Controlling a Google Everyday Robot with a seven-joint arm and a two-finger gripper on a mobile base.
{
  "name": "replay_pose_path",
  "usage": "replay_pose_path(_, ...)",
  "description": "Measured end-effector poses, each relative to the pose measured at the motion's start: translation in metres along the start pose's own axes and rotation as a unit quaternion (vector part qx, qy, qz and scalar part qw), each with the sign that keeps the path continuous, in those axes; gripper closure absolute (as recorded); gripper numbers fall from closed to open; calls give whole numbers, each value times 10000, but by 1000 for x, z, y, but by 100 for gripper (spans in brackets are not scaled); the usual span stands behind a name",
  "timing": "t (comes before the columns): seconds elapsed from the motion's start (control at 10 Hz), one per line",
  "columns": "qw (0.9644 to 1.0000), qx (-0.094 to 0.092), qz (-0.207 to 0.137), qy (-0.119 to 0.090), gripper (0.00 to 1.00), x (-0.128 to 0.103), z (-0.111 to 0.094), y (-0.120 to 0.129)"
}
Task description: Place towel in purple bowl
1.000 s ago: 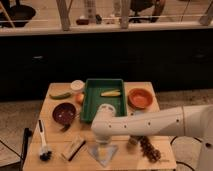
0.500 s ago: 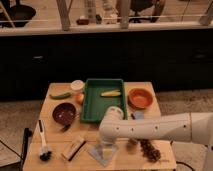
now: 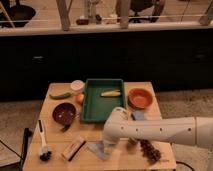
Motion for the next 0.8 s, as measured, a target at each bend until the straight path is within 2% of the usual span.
replay_pose_path(0.1,10000,-52,23,28,100,4,0,5)
replay_pose_path(0.4,10000,-67,-4,-62,100,3,4,0)
replay_pose_path(0.7,10000,-65,-40,-54,100,3,0,1)
replay_pose_path(0.8,9999,-61,-145,-37,100,3,-2,-1)
